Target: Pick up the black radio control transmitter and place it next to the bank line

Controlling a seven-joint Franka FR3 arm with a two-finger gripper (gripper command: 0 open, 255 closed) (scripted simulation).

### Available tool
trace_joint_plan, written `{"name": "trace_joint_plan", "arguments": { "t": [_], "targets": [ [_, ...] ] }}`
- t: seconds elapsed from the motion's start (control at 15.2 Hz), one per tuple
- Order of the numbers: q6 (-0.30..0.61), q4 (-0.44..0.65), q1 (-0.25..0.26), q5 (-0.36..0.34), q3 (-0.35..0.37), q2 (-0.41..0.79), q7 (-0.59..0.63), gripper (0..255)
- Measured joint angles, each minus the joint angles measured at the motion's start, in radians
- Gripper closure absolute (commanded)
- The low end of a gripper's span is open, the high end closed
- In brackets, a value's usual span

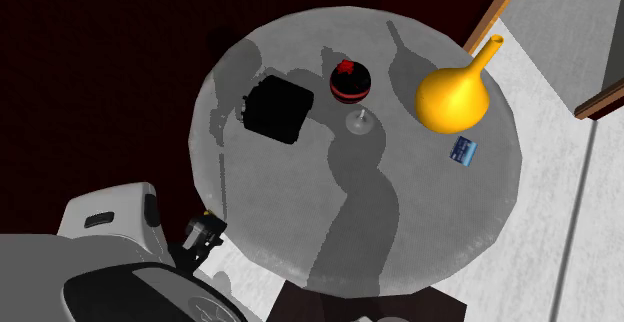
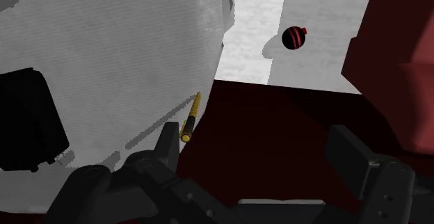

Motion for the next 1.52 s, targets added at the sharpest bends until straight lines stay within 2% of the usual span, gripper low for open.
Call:
{"name": "trace_joint_plan", "arguments": {
  "t": [0.26,0.59,0.99,1.52],
  "targets": [
    [0.044,0.002,-0.019,-0.034,0.009,0.064,0.03,0],
    [0.13,0.034,-0.063,-0.115,0.037,0.228,0.119,0],
    [0.2,0.134,-0.119,-0.232,0.05,0.462,0.23,0],
    [0.21,0.323,-0.172,-0.391,0.037,0.758,0.377,0]
  ]
}}
